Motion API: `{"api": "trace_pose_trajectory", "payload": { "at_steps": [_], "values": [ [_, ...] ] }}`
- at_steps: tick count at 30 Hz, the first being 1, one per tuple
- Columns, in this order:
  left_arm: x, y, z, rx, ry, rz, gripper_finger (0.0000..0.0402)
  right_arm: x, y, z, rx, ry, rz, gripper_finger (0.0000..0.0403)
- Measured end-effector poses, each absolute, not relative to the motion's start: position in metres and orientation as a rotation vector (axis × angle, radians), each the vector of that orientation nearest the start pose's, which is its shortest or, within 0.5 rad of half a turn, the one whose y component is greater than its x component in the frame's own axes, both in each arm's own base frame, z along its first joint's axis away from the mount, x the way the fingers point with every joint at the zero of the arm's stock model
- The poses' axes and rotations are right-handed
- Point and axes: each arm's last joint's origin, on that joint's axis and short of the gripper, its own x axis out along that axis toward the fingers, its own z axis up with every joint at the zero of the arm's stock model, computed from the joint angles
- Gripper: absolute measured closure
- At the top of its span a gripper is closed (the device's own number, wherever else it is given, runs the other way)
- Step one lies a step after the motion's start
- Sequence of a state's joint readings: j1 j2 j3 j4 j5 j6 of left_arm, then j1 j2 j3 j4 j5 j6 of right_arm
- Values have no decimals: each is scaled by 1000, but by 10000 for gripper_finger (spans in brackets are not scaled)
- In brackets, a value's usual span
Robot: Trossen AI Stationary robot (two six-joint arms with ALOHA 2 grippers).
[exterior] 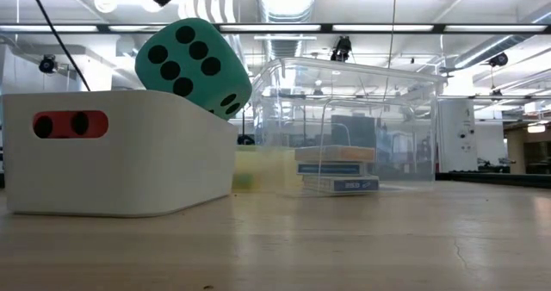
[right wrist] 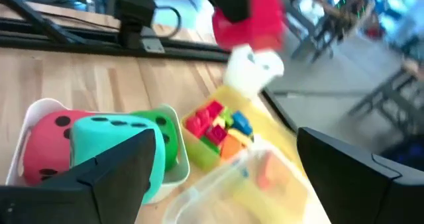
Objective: Pick & Place Toys
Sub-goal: Put the red game piece into the yellow bin
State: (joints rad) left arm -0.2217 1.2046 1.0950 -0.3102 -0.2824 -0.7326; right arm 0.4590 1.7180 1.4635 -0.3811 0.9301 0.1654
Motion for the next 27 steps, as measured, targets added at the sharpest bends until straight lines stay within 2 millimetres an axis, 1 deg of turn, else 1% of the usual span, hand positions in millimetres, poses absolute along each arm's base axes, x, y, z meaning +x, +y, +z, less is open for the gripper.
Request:
{"api": "trace_pose_trajectory", "payload": {
  "at_steps": [3,6,8,11,15,18,22,25,27],
  "values": [
    [243,-29,337,-566,462,376,283,344,149,305,-177,476,-526,42],
    [234,-5,326,-542,571,530,283,336,153,299,-120,511,-542,42],
    [232,9,318,-539,629,612,283,330,157,295,-96,534,-548,42],
    [231,29,305,-521,718,689,283,321,162,289,-77,568,-559,42],
    [234,55,287,-520,813,707,283,311,167,284,-63,605,-575,42],
    [234,71,268,-535,885,727,283,300,170,280,-52,641,-601,42],
    [239,85,247,-559,929,716,283,284,172,274,-44,678,-658,42],
    [244,91,236,-570,943,671,283,276,171,271,-49,676,-704,42],
    [246,96,230,-571,949,671,283,274,170,269,-52,679,-724,42]
  ]
}}
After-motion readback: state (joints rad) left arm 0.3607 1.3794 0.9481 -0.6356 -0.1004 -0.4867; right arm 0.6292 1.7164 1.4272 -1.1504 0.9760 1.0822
